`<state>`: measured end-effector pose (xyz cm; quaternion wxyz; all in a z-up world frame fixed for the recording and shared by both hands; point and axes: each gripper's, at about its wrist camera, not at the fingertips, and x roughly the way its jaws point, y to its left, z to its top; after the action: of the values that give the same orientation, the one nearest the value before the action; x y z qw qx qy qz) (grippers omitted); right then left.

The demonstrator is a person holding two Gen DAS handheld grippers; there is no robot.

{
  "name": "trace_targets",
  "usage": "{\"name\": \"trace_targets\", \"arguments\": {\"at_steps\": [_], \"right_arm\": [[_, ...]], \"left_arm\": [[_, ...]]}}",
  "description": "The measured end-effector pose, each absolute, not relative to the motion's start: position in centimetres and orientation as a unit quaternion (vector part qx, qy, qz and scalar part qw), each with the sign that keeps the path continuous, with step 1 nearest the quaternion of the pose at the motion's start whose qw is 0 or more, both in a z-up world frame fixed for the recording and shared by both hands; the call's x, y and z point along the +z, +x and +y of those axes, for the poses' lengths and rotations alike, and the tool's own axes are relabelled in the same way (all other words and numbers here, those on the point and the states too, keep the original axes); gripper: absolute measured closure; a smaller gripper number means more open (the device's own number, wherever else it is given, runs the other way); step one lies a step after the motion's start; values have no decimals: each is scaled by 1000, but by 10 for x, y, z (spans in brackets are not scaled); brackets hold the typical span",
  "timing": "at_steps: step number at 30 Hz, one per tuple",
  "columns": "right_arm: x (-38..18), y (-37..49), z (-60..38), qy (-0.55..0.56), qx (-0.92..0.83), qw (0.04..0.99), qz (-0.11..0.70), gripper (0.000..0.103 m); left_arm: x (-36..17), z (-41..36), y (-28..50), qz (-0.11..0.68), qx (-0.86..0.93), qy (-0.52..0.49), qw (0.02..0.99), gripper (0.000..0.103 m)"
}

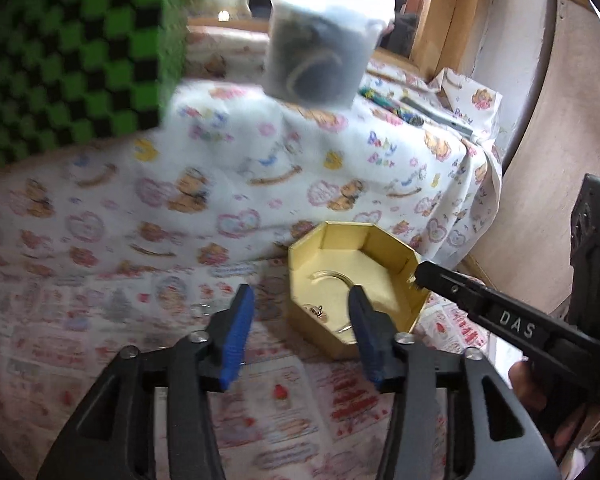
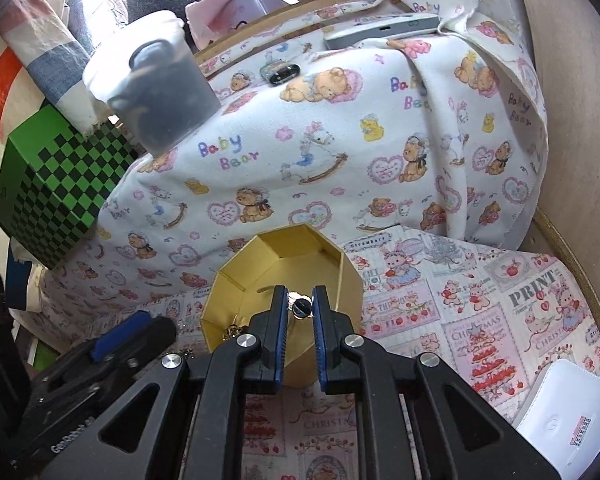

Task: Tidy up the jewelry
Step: 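Lower the ring into the gold box and open the right tool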

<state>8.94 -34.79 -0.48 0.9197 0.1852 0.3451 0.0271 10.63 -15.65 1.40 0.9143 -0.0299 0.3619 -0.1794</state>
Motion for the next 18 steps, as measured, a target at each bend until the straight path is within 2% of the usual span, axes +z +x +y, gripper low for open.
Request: {"name": "trace_targets", "arguments": {"at_steps": [2, 6, 13, 16, 17, 18], "right_arm": [[-2, 87, -346, 178, 18, 924, 337, 84], [0, 86, -343, 169, 23, 927, 334, 84], [7, 80, -326, 140, 32, 936, 323, 84], [12, 75, -315, 113, 29, 943, 310, 84], [13, 74, -312, 106, 30, 945, 307, 82], [13, 73, -311, 103, 32, 946, 305, 76]], "left_arm": [[23, -145, 97, 346, -182, -37, 920, 45], [41, -123, 78, 310, -160, -37, 936, 31], [61, -91, 57, 260, -114, -18, 959, 21], [61, -81, 50, 250, -119, -24, 960, 12], [61, -80, 47, 245, -117, -28, 962, 7], [60, -77, 44, 239, -112, -32, 964, 3]]}}
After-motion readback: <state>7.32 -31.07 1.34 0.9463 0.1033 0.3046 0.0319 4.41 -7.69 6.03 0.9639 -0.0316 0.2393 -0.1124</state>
